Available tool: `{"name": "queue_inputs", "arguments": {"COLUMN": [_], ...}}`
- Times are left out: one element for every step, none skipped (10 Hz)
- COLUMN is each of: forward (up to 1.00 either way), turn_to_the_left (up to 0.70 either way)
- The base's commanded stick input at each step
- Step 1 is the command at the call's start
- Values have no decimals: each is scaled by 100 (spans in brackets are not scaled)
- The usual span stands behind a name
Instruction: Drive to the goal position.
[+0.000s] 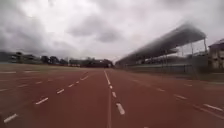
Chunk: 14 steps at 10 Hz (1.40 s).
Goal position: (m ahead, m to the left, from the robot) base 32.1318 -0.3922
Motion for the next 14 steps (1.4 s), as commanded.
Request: {"name": "queue_inputs", "arguments": {"forward": [70, 70, 70, 70, 70, 70, 70, 70, 70, 70, 70, 70, 70, 70], "turn_to_the_left": [-35, -35, -35, -35, -35, -35, -35, -29, -11, 0, 0, 0, 0, 0]}}
